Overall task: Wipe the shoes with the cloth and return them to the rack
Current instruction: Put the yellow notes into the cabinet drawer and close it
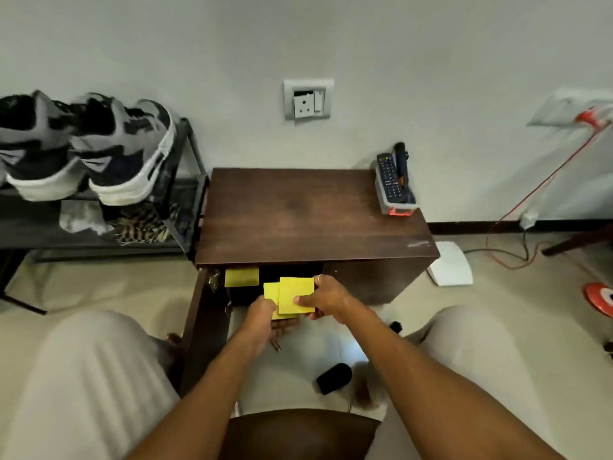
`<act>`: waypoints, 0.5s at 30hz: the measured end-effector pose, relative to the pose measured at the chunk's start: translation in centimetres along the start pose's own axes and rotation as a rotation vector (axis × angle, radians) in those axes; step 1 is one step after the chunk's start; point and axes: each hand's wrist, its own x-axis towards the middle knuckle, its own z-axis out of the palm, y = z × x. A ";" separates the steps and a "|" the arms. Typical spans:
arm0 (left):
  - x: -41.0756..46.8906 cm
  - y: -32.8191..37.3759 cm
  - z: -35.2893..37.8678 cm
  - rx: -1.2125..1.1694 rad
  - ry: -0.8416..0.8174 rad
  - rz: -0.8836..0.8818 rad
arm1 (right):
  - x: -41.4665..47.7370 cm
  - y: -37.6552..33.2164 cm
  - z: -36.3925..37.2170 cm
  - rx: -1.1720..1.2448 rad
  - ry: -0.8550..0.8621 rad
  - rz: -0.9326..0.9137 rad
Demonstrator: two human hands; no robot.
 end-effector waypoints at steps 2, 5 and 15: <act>-1.3 1.4 -0.1 -0.072 0.002 0.016 | -1.2 -1.4 0.0 -0.069 0.007 -0.068; -2.6 2.0 -0.3 -0.088 -0.053 0.046 | -2.5 -2.5 0.4 -0.242 0.027 -0.176; -4.2 1.2 -0.1 0.087 -0.063 0.219 | -4.5 -1.9 0.5 -0.216 0.068 -0.268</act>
